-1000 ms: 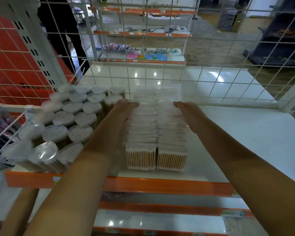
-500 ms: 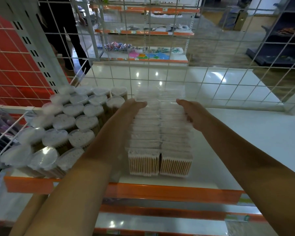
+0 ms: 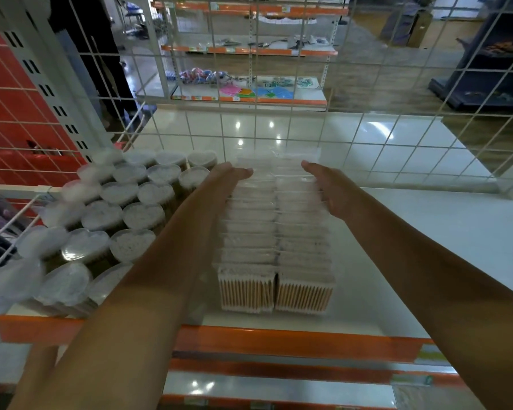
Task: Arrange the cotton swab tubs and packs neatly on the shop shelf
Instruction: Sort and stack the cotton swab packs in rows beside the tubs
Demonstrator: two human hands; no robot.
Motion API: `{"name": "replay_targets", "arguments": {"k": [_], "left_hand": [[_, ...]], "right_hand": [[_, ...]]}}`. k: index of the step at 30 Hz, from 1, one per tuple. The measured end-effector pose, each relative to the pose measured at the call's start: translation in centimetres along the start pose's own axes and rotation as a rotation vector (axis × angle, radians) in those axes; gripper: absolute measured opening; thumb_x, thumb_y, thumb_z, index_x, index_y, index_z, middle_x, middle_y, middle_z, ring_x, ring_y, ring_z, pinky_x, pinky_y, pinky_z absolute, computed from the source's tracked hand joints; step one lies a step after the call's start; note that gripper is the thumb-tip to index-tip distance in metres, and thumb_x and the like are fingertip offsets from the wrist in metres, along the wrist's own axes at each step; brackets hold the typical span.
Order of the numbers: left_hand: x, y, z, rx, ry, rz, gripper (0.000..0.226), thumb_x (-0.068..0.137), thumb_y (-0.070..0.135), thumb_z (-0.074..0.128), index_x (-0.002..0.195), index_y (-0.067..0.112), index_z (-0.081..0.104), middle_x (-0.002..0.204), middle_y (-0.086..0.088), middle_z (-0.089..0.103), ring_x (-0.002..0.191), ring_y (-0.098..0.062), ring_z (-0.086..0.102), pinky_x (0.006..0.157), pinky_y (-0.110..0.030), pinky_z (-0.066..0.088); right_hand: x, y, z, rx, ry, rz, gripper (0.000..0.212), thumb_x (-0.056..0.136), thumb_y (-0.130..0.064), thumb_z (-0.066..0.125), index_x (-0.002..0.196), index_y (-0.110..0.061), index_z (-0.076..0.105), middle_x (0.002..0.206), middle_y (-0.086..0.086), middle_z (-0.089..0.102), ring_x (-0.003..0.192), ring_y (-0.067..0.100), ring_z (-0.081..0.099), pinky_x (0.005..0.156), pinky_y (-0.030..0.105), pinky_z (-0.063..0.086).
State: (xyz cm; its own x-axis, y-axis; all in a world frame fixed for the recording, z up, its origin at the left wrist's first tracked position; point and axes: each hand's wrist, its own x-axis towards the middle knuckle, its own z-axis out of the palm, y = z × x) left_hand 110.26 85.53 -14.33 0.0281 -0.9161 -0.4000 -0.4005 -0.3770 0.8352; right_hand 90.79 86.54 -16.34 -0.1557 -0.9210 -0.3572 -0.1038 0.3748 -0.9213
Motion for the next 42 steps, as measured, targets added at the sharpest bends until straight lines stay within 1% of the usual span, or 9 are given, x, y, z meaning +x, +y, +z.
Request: {"name": "replay_targets", "arguments": {"k": [5,11,15,22,25,28,33,38,42], "left_hand": [[0.5,0.2,-0.2,-0.011,0.076,0.046,0.061,0.085,0.041,0.06,0.131,0.004,0.045,0.131,-0.023,0.049,0.119,-0.038,0.049,0.092,-0.039,0.043],[1.5,1.4,-0.4,-0.116,0.128,0.053,0.052,0.085,0.034,0.063,0.124,0.003,0.049,0.131,-0.021,0.05,0.121,-0.035,0.049,0.093,-0.037,0.042],[1.8,2.0,0.2,-0.112,0.104,-0.016,0.048,0.086,0.033,0.062,0.122,0.003,0.05,0.112,-0.012,0.055,0.096,-0.024,0.051,0.083,-0.032,0.041],[1.9,2.6,0.4,-0.063,0.144,-0.078,0.049,0.086,0.034,0.064,0.121,0.003,0.049,0.083,-0.004,0.046,0.079,-0.018,0.047,0.08,-0.028,0.041],[2.0,2.4,0.4,-0.093,0.151,-0.072,0.05,0.084,0.033,0.065,0.122,0.005,0.05,0.08,-0.003,0.046,0.075,-0.016,0.047,0.083,-0.029,0.043],[2.1,2.3,0.4,-0.131,0.142,-0.061,0.048,0.083,0.031,0.067,0.121,0.005,0.051,0.086,-0.004,0.05,0.076,-0.015,0.048,0.085,-0.029,0.044],[1.9,2.2,0.4,-0.147,0.121,-0.048,0.051,0.083,0.03,0.067,0.124,0.004,0.05,0.111,-0.011,0.054,0.098,-0.024,0.053,0.096,-0.036,0.045],[1.6,2.5,0.4,-0.058,0.14,0.042,0.056,0.087,0.03,0.061,0.133,0.005,0.042,0.128,-0.012,0.049,0.119,-0.028,0.047,0.091,-0.032,0.04],[0.6,2.6,0.3,0.12,0.176,0.237,0.069,0.091,0.026,0.057,0.147,0.01,0.021,0.153,-0.009,0.024,0.138,-0.025,0.027,0.105,-0.032,0.029]], "right_hand": [[1.3,-0.2,-0.1,-0.018,0.069,0.002,0.065,0.078,-0.053,0.061,0.123,-0.008,0.055,0.109,0.01,0.057,0.1,0.028,0.057,0.092,0.041,0.045],[2.5,-1.3,-0.2,0.026,0.097,0.002,0.062,0.085,-0.049,0.056,0.131,-0.009,0.046,0.111,0.006,0.046,0.101,0.023,0.049,0.088,0.035,0.041],[2.7,-1.2,-0.1,0.044,0.06,0.058,0.063,0.081,-0.054,0.059,0.127,-0.013,0.052,0.12,0.006,0.055,0.111,0.025,0.054,0.095,0.036,0.044],[3.3,-0.9,0.0,-0.005,0.031,0.065,0.069,0.074,-0.063,0.059,0.125,-0.016,0.054,0.116,0.003,0.056,0.1,0.023,0.056,0.092,0.035,0.044],[3.2,-0.9,0.1,-0.01,0.032,0.071,0.063,0.077,-0.061,0.058,0.122,-0.016,0.055,0.103,0.003,0.052,0.082,0.019,0.05,0.078,0.031,0.042],[3.2,-0.9,0.1,-0.005,0.025,0.071,0.062,0.077,-0.061,0.058,0.122,-0.017,0.056,0.102,0.003,0.052,0.081,0.019,0.051,0.076,0.03,0.043],[2.5,-1.0,0.0,-0.012,0.011,0.075,0.071,0.072,-0.064,0.059,0.124,-0.017,0.056,0.119,0.008,0.057,0.104,0.027,0.057,0.096,0.04,0.045],[2.2,-1.3,-0.3,-0.03,0.029,0.034,0.063,0.084,-0.057,0.053,0.129,-0.013,0.05,0.111,0.003,0.049,0.09,0.018,0.05,0.087,0.032,0.04],[1.6,-1.6,-0.5,-0.197,0.105,-0.128,0.046,0.091,-0.044,0.049,0.117,-0.006,0.053,0.095,0.005,0.054,0.093,0.022,0.05,0.079,0.031,0.04]]}}
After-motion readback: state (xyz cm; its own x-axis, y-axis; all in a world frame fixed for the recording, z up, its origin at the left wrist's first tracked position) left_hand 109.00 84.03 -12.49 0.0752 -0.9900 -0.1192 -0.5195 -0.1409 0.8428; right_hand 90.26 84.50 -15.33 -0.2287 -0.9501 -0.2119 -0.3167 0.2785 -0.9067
